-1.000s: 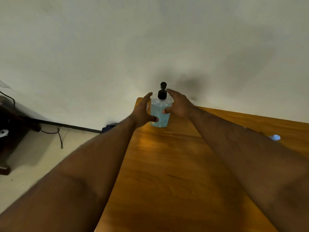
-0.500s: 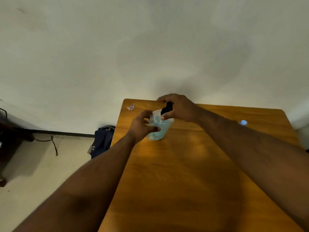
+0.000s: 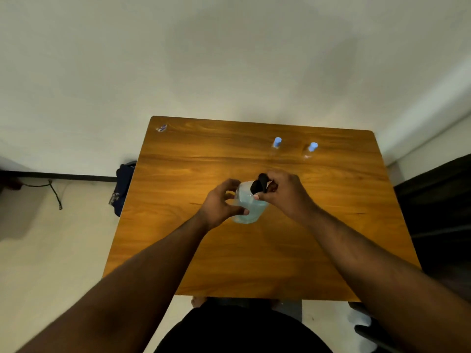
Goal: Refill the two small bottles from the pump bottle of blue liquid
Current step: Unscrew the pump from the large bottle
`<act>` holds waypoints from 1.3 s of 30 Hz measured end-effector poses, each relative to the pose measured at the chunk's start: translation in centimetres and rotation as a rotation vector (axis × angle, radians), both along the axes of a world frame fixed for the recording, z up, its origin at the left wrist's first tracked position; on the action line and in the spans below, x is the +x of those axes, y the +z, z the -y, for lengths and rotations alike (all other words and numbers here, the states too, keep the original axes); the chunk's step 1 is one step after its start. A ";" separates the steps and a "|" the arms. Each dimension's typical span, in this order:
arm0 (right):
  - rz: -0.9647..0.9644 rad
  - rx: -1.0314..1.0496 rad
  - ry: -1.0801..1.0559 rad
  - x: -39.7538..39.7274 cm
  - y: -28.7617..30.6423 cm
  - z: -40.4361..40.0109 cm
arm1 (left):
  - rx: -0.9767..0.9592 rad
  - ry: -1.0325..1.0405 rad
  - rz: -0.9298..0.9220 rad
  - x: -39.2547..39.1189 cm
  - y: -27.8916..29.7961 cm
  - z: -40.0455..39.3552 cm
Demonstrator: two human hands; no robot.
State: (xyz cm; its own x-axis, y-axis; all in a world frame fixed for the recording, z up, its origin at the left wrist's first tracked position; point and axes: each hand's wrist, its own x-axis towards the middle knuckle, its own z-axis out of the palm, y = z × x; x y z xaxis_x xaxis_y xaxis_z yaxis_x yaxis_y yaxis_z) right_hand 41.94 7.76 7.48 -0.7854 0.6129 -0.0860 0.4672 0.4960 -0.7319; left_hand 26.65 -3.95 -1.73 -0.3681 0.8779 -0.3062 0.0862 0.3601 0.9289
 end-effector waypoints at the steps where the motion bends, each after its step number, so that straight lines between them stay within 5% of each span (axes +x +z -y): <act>1: 0.001 0.021 0.020 0.4 -0.5 0.1 | -0.006 -0.004 -0.001 0.5 -0.2 0.1; 18: 0.072 0.133 0.104 0.3 -2.2 -1.8 | 0.022 -0.038 0.002 3.2 -0.1 -1.5; 28: 0.020 0.156 0.485 -0.2 -1.8 -4.2 | -0.035 -0.103 0.032 2.0 0.9 -2.5; 33: 0.279 0.105 0.655 -0.9 -0.4 -6.5 | -0.081 -0.184 0.000 1.6 1.1 -2.8; 35: 0.451 0.025 0.595 -1.2 1.5 -7.8 | -0.080 -0.170 0.004 1.6 1.2 -2.8; 39: 0.346 -0.132 0.241 -1.3 4.6 -7.6 | -0.069 -0.147 0.023 2.0 1.4 -2.8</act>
